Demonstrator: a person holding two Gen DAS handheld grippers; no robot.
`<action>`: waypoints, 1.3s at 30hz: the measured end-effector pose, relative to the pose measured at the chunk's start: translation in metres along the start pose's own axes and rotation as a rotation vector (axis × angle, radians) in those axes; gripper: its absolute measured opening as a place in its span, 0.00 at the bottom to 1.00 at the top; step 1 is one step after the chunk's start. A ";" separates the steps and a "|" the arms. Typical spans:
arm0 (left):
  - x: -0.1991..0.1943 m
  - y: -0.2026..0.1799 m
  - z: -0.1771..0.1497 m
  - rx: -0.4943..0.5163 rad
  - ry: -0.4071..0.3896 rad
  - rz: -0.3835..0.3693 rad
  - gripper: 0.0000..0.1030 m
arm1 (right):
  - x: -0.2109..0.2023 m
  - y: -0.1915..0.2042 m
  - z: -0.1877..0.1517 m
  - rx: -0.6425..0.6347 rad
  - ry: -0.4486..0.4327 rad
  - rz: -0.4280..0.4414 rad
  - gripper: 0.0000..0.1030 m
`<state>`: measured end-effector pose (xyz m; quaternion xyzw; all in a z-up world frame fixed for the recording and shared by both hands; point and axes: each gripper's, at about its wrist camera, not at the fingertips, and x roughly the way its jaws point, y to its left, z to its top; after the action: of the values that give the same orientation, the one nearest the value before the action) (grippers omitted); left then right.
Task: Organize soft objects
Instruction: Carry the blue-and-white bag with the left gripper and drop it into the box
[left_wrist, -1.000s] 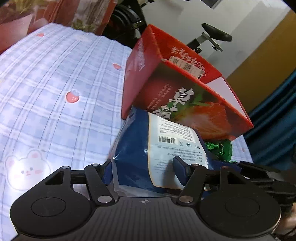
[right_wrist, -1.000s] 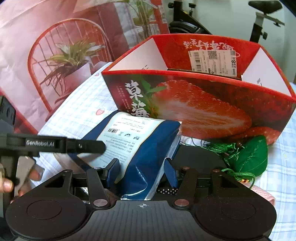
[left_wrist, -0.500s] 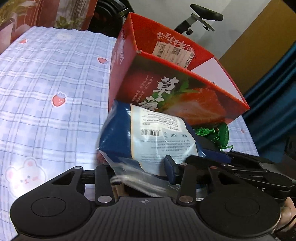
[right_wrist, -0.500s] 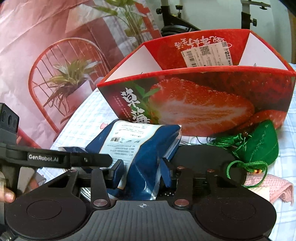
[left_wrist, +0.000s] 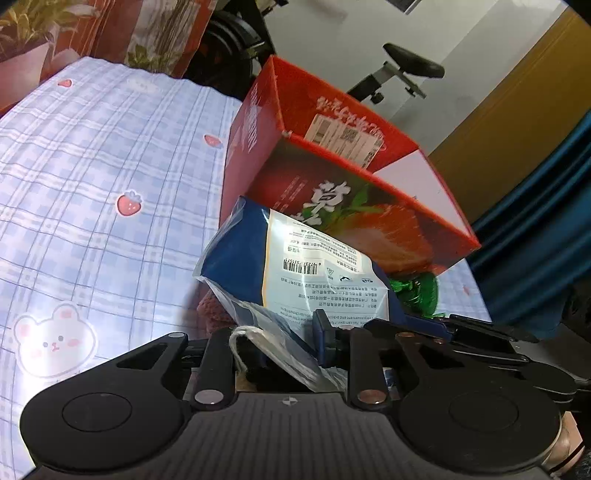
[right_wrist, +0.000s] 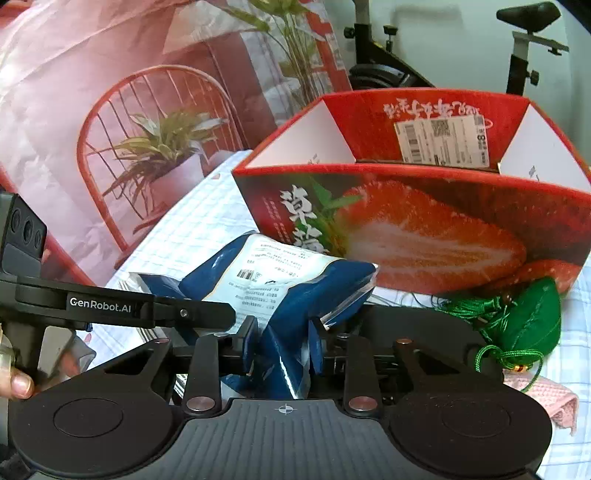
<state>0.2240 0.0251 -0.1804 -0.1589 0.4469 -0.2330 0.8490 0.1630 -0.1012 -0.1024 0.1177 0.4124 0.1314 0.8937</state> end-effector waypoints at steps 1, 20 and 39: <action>-0.002 -0.001 0.000 0.001 -0.007 -0.003 0.25 | -0.003 0.001 0.001 -0.003 -0.006 0.000 0.26; -0.020 -0.019 -0.009 0.047 -0.052 -0.008 0.25 | -0.026 0.007 0.003 -0.038 -0.057 -0.002 0.24; -0.043 -0.074 0.069 0.210 -0.219 -0.030 0.24 | -0.065 0.009 0.080 -0.198 -0.241 -0.022 0.22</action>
<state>0.2413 -0.0102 -0.0779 -0.1000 0.3224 -0.2723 0.9011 0.1824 -0.1224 -0.0025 0.0394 0.2883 0.1464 0.9454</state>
